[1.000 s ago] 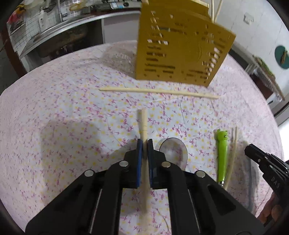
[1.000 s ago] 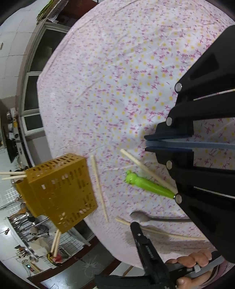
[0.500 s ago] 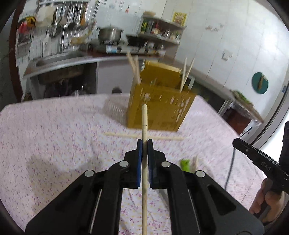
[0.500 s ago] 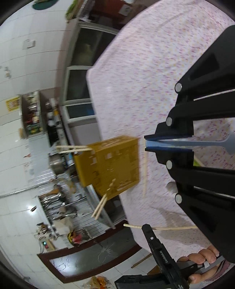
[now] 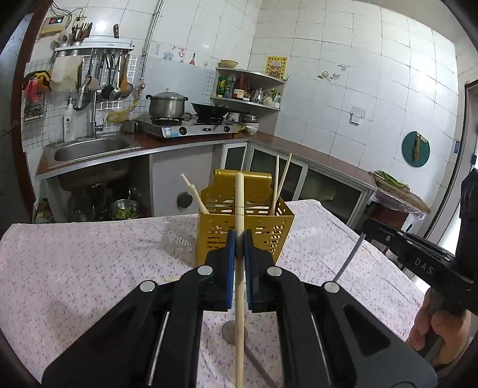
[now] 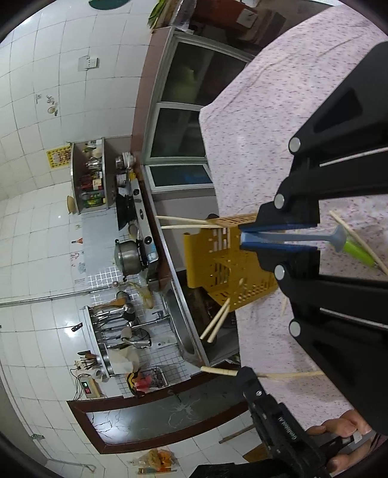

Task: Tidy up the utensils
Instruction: 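Lift both held utensils upright and carry them toward the yellow holder, then lower both utensils into the yellow holder and open both tools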

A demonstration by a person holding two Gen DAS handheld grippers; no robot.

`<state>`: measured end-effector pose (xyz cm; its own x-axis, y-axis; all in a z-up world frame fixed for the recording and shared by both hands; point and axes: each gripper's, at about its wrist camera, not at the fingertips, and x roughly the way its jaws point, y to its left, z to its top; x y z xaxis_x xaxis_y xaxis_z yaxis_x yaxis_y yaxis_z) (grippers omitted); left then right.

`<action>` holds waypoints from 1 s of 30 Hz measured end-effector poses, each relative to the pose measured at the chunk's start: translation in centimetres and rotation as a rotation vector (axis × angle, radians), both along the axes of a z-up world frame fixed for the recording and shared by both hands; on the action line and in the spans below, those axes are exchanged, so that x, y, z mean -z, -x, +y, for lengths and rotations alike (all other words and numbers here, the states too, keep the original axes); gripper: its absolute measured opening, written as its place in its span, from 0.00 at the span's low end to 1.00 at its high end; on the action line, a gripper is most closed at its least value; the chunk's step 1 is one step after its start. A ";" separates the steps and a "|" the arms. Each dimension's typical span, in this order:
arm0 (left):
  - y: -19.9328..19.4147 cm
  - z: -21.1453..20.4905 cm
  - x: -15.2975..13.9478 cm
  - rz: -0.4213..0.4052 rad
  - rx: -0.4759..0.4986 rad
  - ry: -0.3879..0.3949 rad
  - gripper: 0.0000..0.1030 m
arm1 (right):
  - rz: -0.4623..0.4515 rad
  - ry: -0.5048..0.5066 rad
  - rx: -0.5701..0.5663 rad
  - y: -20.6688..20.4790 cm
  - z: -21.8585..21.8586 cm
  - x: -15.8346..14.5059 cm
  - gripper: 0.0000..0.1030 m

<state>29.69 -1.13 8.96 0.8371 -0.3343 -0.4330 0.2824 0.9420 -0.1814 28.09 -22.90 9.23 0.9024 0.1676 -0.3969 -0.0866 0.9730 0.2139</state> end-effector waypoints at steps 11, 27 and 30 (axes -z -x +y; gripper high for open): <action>-4.0 -0.6 -3.0 -0.038 0.004 0.002 0.04 | -0.049 0.043 0.003 -3.4 -0.1 -3.5 0.07; -7.3 -0.1 -10.2 -0.164 -0.034 -0.008 0.04 | -0.122 0.073 0.023 -8.2 0.2 -9.3 0.07; -7.1 0.6 -10.5 -0.153 -0.050 0.003 0.04 | -0.121 0.047 0.025 -8.3 -0.1 -9.5 0.07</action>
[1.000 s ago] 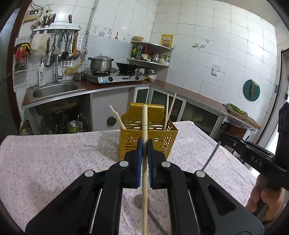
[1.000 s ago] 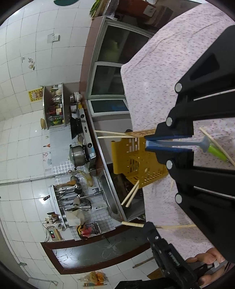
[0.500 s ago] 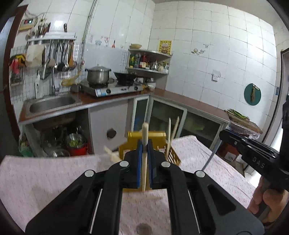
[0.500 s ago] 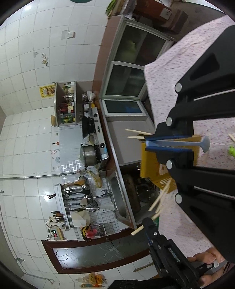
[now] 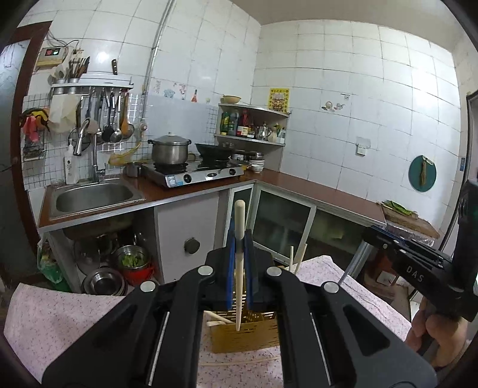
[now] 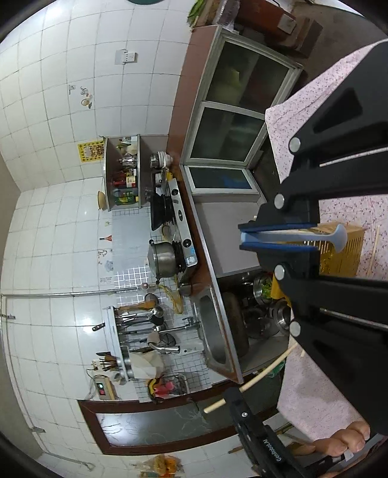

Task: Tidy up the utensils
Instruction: 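Lower both utensils into the yellow holder and open both tools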

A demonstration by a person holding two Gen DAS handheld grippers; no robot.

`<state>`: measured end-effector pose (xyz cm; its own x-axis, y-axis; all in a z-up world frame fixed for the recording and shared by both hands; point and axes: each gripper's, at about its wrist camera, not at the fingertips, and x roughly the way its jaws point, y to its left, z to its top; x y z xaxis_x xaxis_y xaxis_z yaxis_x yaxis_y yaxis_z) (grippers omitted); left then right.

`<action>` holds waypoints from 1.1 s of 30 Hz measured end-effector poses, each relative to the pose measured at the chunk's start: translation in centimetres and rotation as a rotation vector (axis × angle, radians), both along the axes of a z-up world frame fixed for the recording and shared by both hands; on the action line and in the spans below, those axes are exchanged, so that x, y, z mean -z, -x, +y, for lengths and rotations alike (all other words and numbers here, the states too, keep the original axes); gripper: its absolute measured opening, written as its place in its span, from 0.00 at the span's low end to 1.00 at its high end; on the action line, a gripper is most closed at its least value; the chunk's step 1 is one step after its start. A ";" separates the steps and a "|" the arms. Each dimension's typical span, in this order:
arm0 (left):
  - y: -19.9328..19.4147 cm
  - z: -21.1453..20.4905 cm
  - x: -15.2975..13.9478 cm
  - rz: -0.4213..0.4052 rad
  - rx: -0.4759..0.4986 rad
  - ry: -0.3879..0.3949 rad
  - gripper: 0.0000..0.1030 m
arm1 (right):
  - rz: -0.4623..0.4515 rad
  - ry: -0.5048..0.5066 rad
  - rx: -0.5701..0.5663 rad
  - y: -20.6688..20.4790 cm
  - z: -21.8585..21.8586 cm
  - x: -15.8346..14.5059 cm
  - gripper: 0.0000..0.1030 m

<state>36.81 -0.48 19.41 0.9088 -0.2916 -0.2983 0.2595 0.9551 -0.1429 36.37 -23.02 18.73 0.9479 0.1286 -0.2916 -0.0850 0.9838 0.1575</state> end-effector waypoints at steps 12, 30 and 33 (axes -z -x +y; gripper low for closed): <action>-2.2 -0.1 -2.0 -0.013 -0.017 0.009 0.04 | -0.009 0.032 -0.005 -3.1 1.9 -1.4 0.07; -9.9 -2.5 10.6 0.186 -0.035 -0.075 0.05 | 0.219 0.043 -0.062 -10.6 3.1 11.7 0.07; -10.0 -2.3 11.1 0.189 -0.037 -0.073 0.05 | 0.224 0.042 -0.063 -10.8 3.1 12.7 0.08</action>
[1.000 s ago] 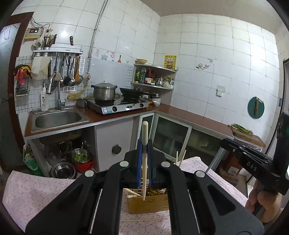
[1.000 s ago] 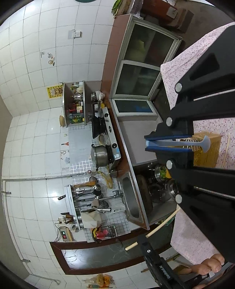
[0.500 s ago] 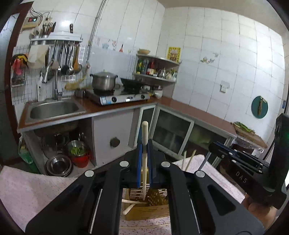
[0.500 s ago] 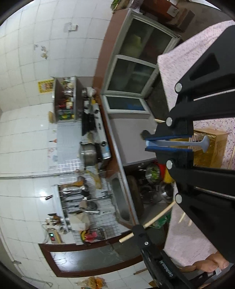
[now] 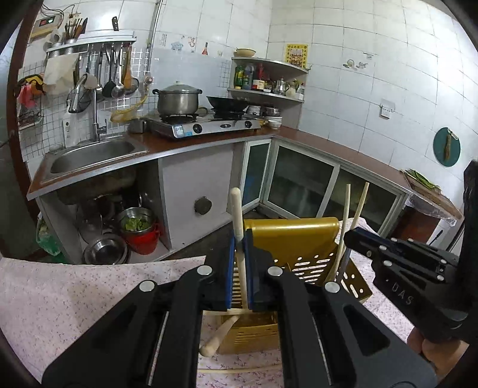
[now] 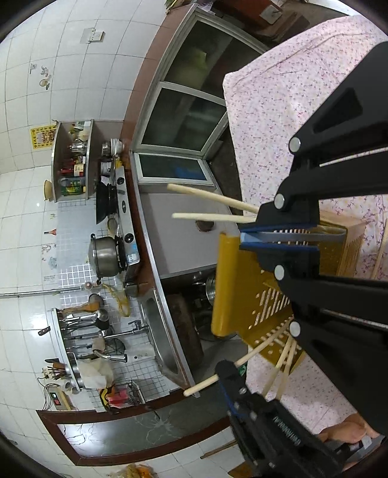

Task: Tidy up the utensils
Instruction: 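Lower both utensils into the yellow holder and open both tools, then move both open tools back toward the metal spoon and chopsticks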

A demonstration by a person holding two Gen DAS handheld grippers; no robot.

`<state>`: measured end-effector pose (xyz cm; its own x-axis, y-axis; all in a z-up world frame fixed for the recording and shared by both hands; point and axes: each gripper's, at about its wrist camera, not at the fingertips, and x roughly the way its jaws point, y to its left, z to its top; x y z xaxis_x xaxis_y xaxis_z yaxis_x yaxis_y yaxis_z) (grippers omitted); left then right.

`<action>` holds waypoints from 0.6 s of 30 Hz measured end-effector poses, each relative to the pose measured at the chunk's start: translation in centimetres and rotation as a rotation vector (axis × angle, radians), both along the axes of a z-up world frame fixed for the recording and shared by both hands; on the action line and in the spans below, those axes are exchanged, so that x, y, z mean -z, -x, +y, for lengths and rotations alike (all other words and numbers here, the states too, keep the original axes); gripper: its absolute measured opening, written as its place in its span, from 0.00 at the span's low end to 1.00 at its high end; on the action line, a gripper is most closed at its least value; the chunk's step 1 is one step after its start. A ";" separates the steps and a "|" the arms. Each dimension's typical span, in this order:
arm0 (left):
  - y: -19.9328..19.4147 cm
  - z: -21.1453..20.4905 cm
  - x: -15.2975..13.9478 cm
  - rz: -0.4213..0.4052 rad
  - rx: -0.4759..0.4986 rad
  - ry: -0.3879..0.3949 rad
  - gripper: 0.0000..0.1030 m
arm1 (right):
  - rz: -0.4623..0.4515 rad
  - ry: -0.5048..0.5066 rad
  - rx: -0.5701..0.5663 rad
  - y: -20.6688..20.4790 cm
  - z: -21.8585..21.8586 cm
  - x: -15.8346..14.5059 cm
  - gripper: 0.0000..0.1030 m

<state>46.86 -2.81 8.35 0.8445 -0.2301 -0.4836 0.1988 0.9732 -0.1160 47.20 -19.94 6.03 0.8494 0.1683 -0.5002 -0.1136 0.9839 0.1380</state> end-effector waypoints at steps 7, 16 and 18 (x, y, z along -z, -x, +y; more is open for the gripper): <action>2.0 0.9 -1.7 -0.046 -0.013 0.000 0.25 | -0.013 -0.022 -0.004 1.5 -1.0 0.0 0.46; 7.8 4.2 -3.9 -0.089 -0.062 0.006 0.75 | -0.022 -0.011 0.050 6.7 -3.5 -1.3 0.62; 9.0 4.8 -3.7 -0.078 -0.076 0.003 0.81 | -0.011 0.006 0.069 8.0 -3.9 -1.1 0.67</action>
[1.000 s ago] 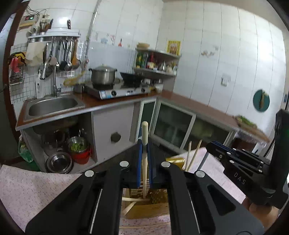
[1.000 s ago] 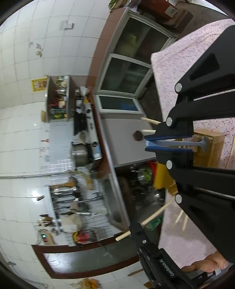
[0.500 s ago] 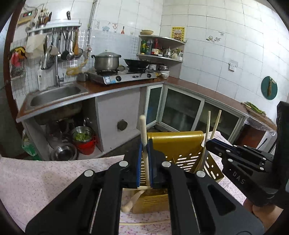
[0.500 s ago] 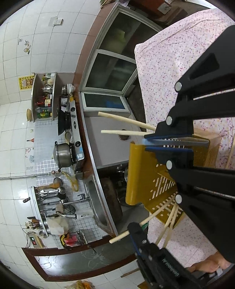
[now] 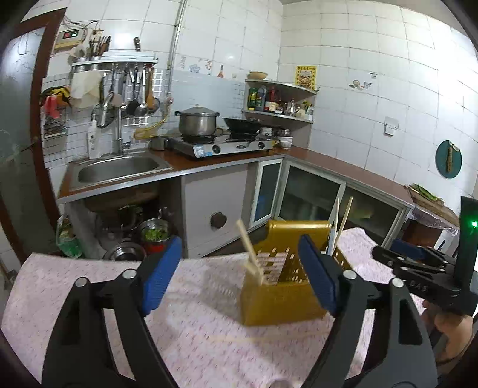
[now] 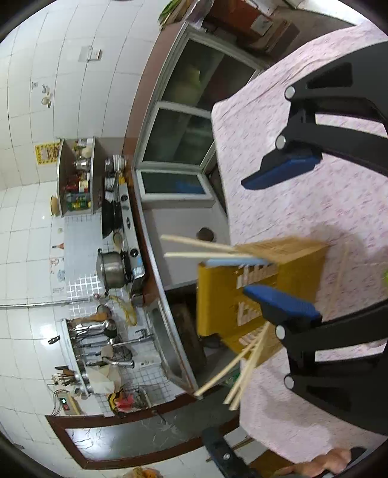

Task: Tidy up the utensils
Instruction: 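Move both open tools back toward the metal spoon and chopsticks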

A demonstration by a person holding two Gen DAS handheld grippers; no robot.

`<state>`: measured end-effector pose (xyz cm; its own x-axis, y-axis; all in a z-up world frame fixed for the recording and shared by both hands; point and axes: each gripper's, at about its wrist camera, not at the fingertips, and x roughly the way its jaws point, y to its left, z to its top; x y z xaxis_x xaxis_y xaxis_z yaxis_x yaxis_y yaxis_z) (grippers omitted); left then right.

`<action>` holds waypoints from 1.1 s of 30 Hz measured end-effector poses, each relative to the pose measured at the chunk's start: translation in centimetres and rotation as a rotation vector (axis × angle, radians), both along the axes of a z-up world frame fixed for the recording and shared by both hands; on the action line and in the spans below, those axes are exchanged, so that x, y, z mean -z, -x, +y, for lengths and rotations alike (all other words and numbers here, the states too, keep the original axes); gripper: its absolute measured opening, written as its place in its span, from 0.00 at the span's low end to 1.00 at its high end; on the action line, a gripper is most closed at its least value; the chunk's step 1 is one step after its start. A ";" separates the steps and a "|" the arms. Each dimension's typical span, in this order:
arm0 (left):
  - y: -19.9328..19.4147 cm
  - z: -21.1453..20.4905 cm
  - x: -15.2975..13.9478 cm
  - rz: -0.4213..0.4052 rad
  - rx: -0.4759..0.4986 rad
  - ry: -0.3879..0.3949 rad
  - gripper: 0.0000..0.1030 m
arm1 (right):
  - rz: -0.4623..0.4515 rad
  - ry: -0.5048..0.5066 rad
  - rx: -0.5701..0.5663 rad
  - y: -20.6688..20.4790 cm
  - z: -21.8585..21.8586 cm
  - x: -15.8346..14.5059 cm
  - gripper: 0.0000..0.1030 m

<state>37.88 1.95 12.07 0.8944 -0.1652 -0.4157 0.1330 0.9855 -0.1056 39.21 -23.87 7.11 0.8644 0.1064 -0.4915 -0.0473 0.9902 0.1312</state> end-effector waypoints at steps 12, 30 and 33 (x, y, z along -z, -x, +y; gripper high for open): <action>5.8 2.2 6.9 0.181 -0.069 -0.006 0.95 | 0.187 -0.006 0.072 6.3 -0.5 6.7 0.73; 5.6 2.5 15.2 0.441 -0.103 -0.047 0.95 | 0.425 -0.050 0.069 6.5 2.6 12.6 0.38; 5.6 2.7 15.2 0.446 -0.106 -0.046 0.95 | 0.471 -0.050 0.079 5.9 3.6 13.3 0.29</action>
